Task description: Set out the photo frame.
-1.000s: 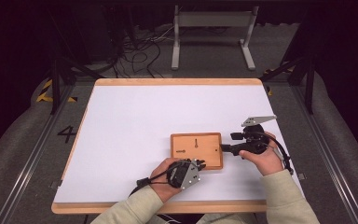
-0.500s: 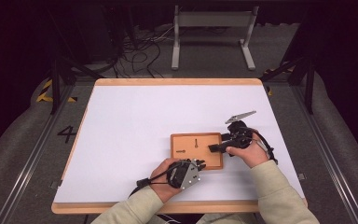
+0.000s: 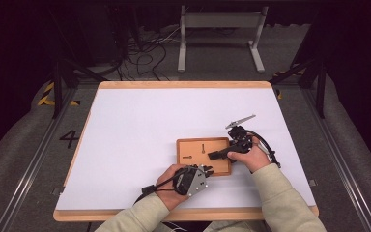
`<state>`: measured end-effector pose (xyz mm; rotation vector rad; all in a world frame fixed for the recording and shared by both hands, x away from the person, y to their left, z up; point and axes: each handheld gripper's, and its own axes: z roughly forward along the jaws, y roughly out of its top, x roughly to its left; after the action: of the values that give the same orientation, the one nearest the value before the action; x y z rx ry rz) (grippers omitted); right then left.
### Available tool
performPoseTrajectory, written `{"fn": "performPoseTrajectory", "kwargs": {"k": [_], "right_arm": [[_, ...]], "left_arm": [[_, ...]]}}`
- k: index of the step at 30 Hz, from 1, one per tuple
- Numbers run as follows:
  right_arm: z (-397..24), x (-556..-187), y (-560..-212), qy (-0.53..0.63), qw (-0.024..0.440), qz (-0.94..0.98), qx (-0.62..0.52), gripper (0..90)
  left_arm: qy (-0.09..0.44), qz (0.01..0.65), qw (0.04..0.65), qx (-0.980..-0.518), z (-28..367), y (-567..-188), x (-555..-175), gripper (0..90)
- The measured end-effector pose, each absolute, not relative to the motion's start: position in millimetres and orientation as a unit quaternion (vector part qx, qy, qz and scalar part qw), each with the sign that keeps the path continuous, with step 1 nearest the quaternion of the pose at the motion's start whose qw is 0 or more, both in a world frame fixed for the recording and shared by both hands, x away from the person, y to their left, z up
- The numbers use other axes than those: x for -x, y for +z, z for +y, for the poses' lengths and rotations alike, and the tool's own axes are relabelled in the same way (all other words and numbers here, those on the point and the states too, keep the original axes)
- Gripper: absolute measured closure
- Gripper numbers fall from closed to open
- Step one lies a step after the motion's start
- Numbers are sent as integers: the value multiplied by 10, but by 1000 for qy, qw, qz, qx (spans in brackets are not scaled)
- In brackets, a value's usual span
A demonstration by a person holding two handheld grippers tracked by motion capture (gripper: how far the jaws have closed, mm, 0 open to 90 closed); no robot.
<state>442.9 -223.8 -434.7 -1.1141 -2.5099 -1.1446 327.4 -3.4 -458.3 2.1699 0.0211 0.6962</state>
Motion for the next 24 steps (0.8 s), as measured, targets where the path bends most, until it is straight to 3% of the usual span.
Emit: {"fn": "performPoseTrajectory", "kwargs": {"k": [9, 14, 24], "right_arm": [[-2285, -4408, -4294, -391, 83, -847, 350, 329], [-2292, -4386, -4275, -391, 76, -851, 341, 338], [-2309, -4303, -4188, -391, 55, -865, 310, 387]], "left_arm": [[208, 31, 443, -872, 45, -4510, -3322, 779], [162, 50, 461, -871, 183, -4397, -3328, 650], [129, 97, 474, -866, 525, -4267, -3356, 521]]}}
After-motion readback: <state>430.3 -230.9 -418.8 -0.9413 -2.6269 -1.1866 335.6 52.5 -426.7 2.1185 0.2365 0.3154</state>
